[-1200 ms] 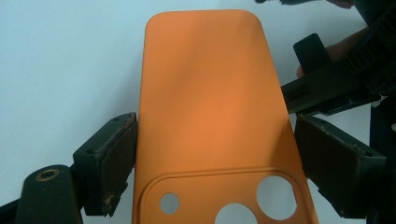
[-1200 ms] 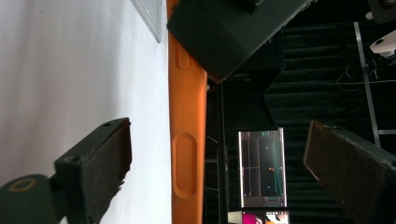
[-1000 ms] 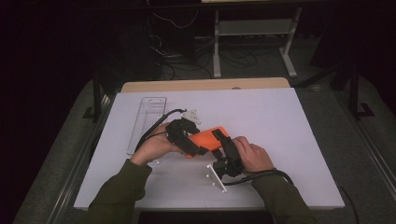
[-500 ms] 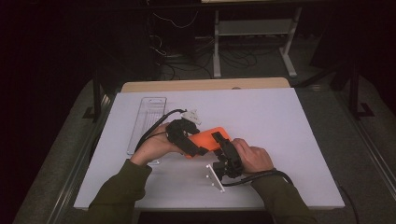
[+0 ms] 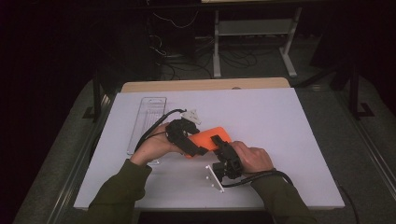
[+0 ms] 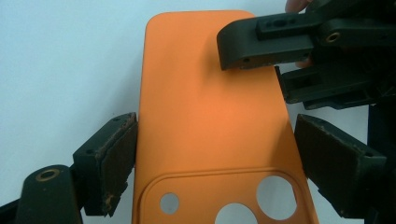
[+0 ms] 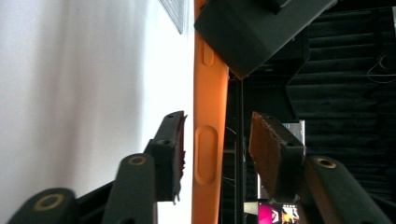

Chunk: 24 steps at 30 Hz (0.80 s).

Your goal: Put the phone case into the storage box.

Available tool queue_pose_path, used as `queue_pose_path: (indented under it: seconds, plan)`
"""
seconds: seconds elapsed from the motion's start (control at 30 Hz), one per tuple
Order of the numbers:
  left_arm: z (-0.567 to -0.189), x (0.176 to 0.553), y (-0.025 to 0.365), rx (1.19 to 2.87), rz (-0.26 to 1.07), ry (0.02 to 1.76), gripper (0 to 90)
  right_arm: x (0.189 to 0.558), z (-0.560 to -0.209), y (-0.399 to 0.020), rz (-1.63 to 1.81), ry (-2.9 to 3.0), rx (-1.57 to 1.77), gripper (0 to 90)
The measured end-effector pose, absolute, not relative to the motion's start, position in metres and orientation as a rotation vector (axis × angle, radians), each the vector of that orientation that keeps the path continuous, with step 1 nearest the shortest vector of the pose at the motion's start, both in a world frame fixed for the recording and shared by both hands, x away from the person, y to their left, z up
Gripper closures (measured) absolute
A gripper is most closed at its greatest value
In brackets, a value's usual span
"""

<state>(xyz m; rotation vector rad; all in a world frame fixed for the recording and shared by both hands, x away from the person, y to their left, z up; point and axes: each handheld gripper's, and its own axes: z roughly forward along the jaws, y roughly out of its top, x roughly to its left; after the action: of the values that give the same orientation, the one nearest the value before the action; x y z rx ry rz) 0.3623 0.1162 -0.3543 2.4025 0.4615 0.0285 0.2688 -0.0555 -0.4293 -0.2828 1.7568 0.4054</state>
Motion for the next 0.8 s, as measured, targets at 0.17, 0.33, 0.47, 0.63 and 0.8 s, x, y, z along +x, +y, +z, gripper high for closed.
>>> queue_pose_path:
  seconds: [0.17,0.33,0.47,0.63,0.8]
  plan:
    - [-0.354,0.3623,0.1164,2.402,0.027,0.463,15.3,0.2683,-0.4292,-0.0551,0.402,1.772,-0.284,62.9]
    - [-0.3541,0.362,0.1164,2.397,0.025,0.472,15.3,0.2679,-0.4289,-0.0546,0.397,1.775,-0.29,66.8]
    - [-0.3539,0.3619,0.1166,2.395,0.028,0.471,15.3,0.2677,-0.4285,-0.0546,0.393,1.773,-0.293,69.2]
    - [-0.354,0.362,0.1167,2.387,0.025,0.474,15.3,0.2674,-0.4289,-0.0545,0.394,1.769,-0.296,72.0]
    - [-0.3538,0.3622,0.1169,2.393,0.022,0.476,15.3,0.2673,-0.4289,-0.0542,0.388,1.766,-0.3,72.9]
